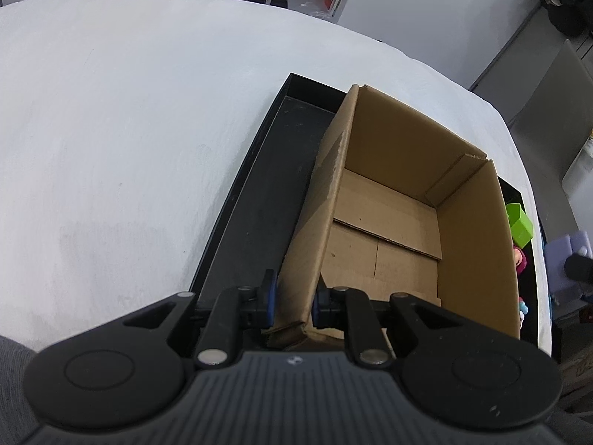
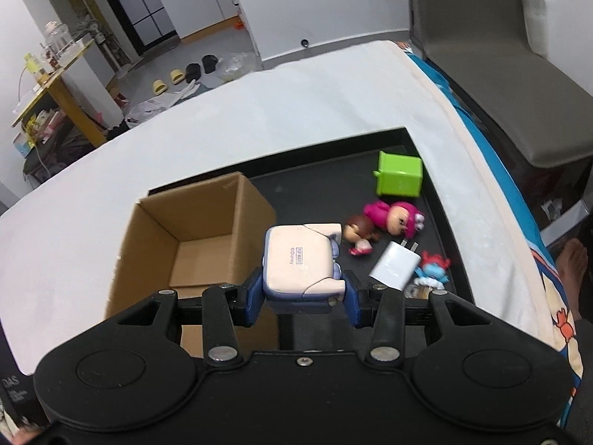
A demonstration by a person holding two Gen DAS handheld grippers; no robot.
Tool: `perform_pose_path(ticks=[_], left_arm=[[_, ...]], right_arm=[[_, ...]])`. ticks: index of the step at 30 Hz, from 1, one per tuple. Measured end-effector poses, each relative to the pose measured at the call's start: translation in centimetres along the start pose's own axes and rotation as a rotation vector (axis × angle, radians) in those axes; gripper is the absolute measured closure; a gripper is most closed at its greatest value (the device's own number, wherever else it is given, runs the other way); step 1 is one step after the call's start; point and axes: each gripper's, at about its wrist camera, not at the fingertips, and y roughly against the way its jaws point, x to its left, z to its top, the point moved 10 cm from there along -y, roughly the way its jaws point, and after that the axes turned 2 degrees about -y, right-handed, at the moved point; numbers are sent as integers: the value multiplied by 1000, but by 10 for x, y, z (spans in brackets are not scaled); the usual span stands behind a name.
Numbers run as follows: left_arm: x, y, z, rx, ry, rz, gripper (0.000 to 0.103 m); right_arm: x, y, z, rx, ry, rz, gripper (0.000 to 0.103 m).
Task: Organize rigid objects
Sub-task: 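Lift the cube toy with the right gripper and carry it over the box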
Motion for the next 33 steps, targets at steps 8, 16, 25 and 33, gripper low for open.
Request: perform_pose_path(ticks=[8, 16, 25, 33], left_arm=[[17, -2, 9, -21, 60, 14, 86], [34, -5, 16, -41, 147, 26, 86], [44, -15, 23, -47, 199, 21, 86], [49, -13, 22, -44, 245, 3, 85]], right_arm=[[37, -2, 13, -1, 41, 43, 61], [75, -16, 12, 34, 78, 92, 61], [108, -40, 10, 76, 132, 136, 61], [125, -66, 8, 113, 158, 141, 60]])
